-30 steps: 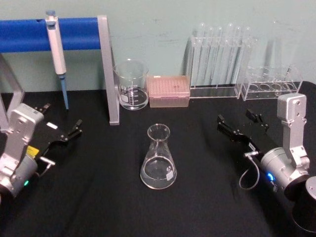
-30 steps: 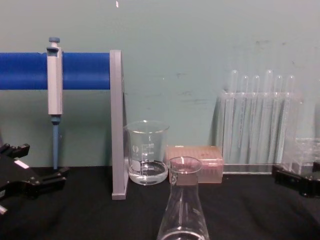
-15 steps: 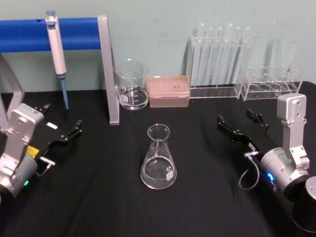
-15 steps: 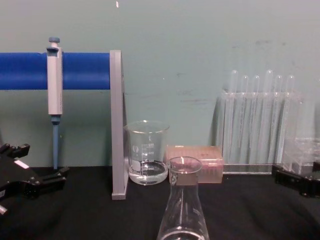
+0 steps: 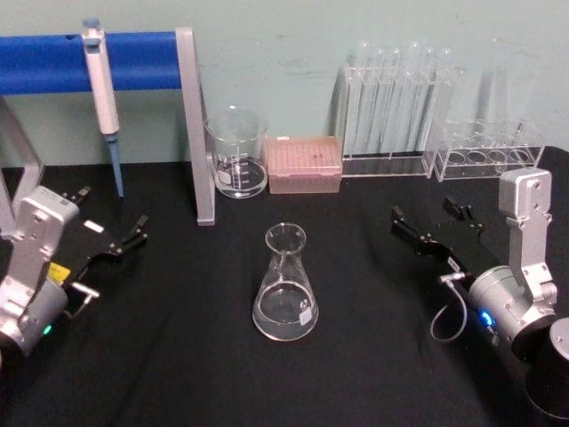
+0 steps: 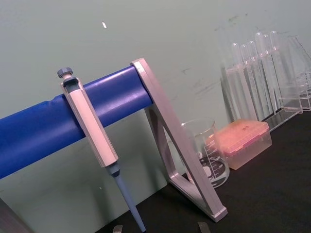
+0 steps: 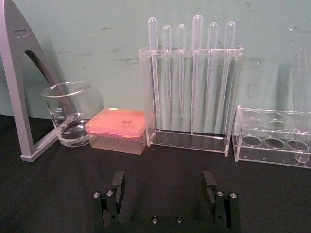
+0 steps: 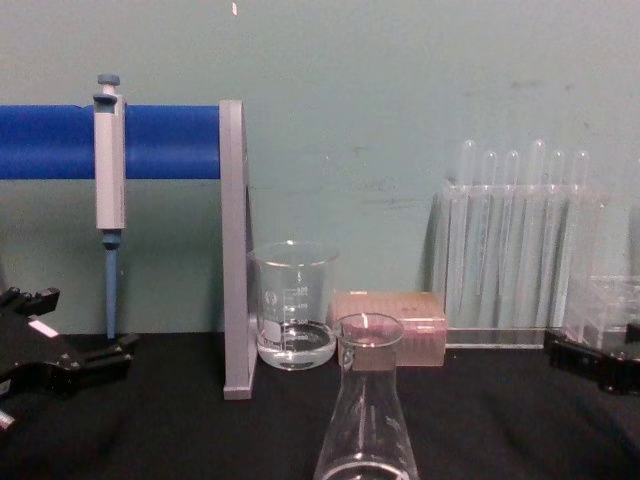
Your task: Grasp the erlenmeyer flask with one hand, shake it three times, then place it back.
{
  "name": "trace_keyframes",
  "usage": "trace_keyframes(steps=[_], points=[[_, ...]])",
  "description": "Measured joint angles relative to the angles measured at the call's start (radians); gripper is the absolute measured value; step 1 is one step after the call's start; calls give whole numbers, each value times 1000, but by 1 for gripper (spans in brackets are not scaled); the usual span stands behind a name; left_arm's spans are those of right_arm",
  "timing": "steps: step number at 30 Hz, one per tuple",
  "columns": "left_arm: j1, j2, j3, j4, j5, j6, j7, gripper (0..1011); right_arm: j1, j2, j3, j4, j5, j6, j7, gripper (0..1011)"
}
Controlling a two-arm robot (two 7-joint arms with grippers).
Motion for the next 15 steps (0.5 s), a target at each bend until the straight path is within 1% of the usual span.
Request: trace_keyframes(steps=[15], points=[[0,0,0,0,0,0,0,1001,0,0,0,0,0,0,0,1003]])
